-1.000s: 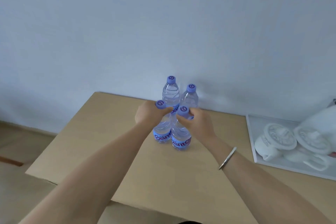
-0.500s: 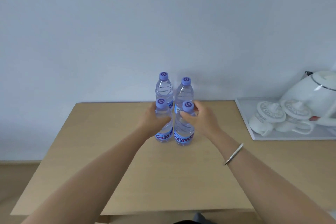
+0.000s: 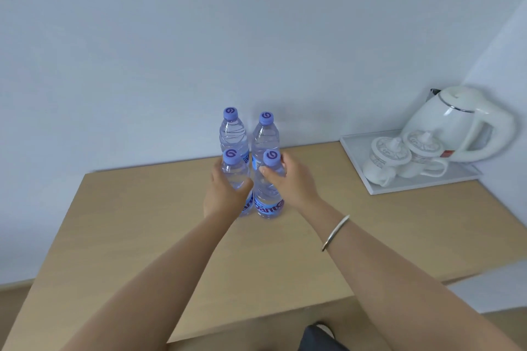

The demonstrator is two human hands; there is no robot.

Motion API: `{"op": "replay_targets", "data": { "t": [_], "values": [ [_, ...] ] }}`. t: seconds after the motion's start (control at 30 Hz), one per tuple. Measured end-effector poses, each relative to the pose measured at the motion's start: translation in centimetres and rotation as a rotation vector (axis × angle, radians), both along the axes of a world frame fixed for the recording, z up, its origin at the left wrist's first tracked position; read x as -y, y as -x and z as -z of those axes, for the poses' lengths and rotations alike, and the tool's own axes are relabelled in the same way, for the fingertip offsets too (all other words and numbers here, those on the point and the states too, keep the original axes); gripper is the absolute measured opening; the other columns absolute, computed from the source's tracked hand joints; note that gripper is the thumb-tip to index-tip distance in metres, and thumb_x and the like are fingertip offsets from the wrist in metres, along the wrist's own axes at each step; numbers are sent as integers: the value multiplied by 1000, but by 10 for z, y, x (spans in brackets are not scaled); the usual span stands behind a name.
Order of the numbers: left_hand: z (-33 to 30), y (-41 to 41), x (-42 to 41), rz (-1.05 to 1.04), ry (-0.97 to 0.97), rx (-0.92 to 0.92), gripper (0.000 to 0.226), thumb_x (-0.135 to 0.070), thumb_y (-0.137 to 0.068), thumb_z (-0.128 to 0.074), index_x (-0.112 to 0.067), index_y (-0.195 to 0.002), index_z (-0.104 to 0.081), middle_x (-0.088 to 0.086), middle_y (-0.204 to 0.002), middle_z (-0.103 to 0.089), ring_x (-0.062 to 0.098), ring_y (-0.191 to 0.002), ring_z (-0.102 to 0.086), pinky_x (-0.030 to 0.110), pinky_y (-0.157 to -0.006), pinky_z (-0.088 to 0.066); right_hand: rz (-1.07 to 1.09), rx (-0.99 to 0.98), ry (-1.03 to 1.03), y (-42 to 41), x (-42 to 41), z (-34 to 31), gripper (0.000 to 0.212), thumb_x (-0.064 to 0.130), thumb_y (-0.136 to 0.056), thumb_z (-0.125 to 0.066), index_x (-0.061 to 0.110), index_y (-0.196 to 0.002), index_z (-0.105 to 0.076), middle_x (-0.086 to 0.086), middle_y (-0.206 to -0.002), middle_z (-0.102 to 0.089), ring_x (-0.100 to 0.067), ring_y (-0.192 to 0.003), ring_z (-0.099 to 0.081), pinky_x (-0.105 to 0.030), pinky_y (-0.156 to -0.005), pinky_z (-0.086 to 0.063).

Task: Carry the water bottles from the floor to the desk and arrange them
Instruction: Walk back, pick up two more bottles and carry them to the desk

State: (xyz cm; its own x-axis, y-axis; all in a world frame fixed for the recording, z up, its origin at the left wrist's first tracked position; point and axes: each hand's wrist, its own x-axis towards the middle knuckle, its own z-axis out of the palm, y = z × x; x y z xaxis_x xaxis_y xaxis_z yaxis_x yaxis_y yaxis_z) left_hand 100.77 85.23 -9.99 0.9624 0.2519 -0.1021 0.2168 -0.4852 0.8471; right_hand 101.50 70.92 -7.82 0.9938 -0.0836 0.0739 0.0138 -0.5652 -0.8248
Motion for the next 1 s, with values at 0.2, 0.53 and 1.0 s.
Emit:
{"op": "replay_targets", "data": {
  "t": [0.2,0.53,1.0],
  "values": [
    [47,42,17,-60,-44,-326,65,-35,-78,-62,-9,-133,-37,11,-132,-43,30,-120,-46,43,-101,-41,-102,-34,96,19,14,-4,46,43,-88,-57,13,-123,-52,-6,-122,-59,-24,-113,-54,-36,-91,-44],
    [25,63,170,500,-310,-458,60,-34,-86,-56,-3,-134,-41,17,-137,-43,31,-124,-45,35,-99,-42,96,-180,125,109,164,9,27,20,-87,-54,1,-103,-61,-13,-101,-66,-29,-98,-59,-40,-88,-47],
    [-3,216,525,1263,-443,-209,49,-38,-91,-50,-12,-132,-48,3,-137,-49,22,-120,-52,26,-89,-38,655,-366,62,342,456,17,22,22,-92,-50,9,-104,-63,-5,-105,-65,-23,-98,-60,-34,-84,-50]
  ]
}}
